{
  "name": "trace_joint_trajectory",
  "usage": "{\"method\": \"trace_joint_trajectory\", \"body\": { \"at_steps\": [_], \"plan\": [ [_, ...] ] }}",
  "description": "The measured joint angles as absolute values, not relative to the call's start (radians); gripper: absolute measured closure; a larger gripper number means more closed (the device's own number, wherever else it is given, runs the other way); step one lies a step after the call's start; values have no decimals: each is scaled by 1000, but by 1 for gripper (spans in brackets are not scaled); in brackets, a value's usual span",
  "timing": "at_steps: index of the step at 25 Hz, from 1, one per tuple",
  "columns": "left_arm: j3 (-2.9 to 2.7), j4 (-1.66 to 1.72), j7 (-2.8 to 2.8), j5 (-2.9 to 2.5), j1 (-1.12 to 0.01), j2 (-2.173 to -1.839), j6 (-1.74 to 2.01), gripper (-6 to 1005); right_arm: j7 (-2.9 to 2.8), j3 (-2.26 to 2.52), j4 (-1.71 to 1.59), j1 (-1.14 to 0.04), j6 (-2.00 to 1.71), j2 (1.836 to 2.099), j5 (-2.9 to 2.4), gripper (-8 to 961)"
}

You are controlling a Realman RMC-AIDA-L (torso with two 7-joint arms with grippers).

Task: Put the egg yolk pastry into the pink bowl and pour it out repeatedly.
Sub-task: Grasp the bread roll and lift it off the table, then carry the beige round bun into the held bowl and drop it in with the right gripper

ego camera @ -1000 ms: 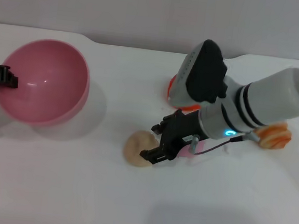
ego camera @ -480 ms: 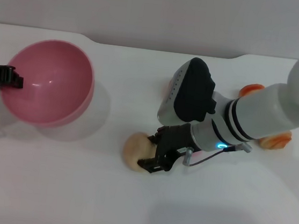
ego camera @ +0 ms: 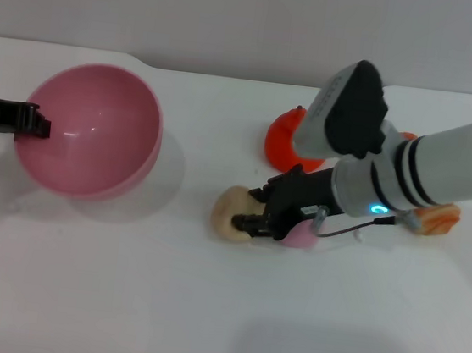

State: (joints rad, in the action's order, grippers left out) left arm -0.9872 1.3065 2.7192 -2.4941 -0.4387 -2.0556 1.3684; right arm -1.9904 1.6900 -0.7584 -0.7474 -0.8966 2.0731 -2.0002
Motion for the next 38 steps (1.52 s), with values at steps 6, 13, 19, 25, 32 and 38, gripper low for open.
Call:
{"method": "trace_joint_trajectory", "body": {
  "at_steps": [6, 13, 19, 25, 32, 38],
  "plan": [
    [-987, 1297, 2720, -2494, -448, -2055, 1358, 996, -1935, 1592, -769, -727, -950, 2071, -2000, 502],
    [-987, 1247, 2715, -2496, -471, -2051, 1345, 996, -1886, 1480, -850, -689, -1022, 2069, -2000, 562],
    [-986, 1202, 2714, -2542, -506, -2051, 1319, 995, -1853, 1380, -963, -659, -1081, 2068, -2000, 601],
    [-1016, 1128, 2713, -2568, -569, -2053, 1314, 995, -1849, 1341, -1113, -637, -1151, 2070, -2000, 628],
    [-1139, 1093, 2723, -2564, -655, -2060, 1320, 996, -1848, 1397, -1240, -659, -1202, 2076, -1995, 701],
    [-1190, 1086, 2724, -2541, -699, -2067, 1329, 996, -1857, 1499, -1225, -705, -1260, 2075, -2008, 747]
  ]
}}
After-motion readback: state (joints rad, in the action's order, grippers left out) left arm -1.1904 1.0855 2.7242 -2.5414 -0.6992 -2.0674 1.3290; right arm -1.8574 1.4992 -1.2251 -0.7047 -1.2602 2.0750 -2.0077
